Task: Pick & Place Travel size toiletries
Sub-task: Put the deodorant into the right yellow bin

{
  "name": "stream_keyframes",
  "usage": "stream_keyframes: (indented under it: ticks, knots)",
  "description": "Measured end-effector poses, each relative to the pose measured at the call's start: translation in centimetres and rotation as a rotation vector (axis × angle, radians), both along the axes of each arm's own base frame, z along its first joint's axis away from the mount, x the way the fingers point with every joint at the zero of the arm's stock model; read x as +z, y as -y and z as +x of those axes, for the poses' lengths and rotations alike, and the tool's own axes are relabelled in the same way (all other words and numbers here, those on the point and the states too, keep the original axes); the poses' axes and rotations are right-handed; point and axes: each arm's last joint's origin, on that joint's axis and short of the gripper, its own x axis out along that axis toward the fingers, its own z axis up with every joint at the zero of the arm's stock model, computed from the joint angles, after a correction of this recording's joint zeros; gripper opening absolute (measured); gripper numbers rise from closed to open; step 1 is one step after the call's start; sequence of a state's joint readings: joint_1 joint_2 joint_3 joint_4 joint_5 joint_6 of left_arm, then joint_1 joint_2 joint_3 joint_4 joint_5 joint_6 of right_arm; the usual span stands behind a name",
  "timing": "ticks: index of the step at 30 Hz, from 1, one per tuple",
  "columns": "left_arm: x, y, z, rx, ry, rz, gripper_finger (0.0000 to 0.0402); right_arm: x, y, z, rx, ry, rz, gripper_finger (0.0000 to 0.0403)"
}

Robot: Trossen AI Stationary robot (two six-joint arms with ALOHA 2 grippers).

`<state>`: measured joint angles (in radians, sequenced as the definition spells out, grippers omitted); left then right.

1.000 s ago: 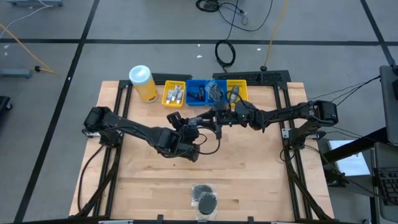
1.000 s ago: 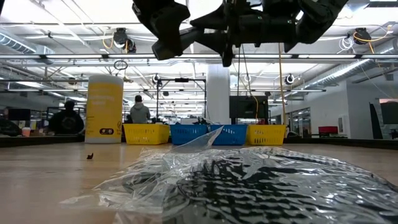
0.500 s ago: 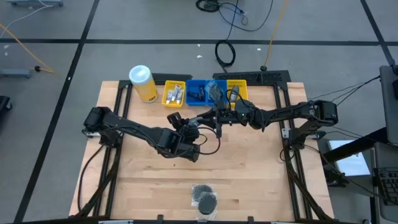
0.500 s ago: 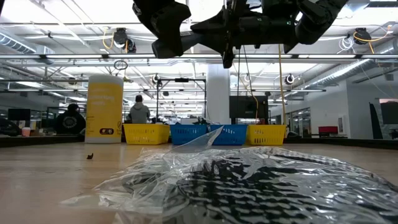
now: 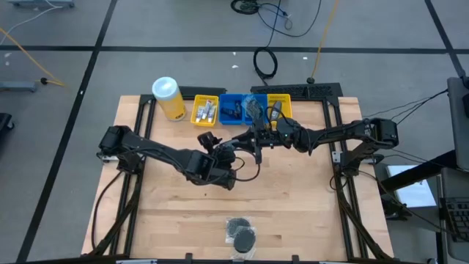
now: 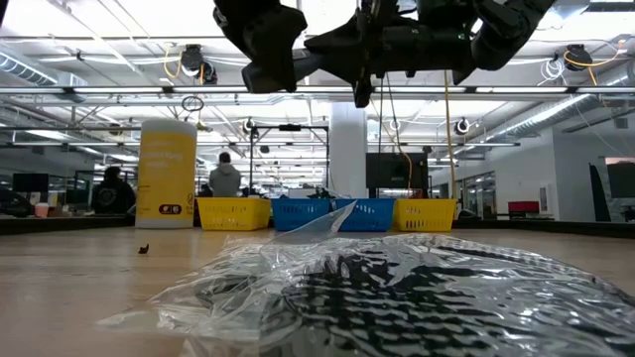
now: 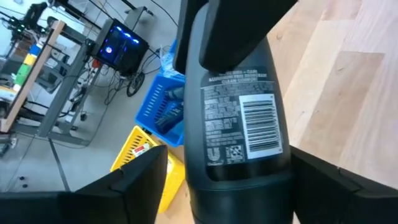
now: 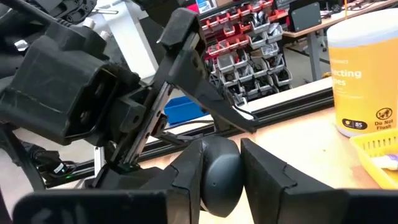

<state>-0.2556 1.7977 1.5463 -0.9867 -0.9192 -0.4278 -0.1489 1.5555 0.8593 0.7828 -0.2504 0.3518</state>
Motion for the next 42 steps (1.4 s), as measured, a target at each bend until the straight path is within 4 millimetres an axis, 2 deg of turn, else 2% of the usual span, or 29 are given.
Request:
stream_keyframes:
  ticks: [6, 12, 21, 34, 42]
  knots:
    - [0.0, -0.1, -0.1, -0.01, -0.033, 0.041, 0.0297, -0.1, 0.4, 0.0, -0.014, -0.011, 0.002, 0.0078]
    - [0.0, -0.3, -0.7, 0.012, -0.083, 0.122, 0.0267, -0.1, 0.8, -0.1, -0.035, -0.02, 0.006, 0.0076]
    - [-0.1, -0.5, -1.2, 0.019, -0.13, 0.143, 0.0235, -0.3, 1.4, -0.2, -0.05, -0.039, 0.01, 0.0072]
    - [-0.1, -0.6, -1.4, 0.026, -0.145, 0.145, 0.0232, -0.4, 2.5, -0.4, -0.055, -0.045, 0.022, 0.0072]
    - [-0.2, -1.7, -1.4, 0.05, -0.184, 0.119, 0.0232, 0.0, 2.7, -0.8, -0.059, -0.056, 0.014, 0.0071]
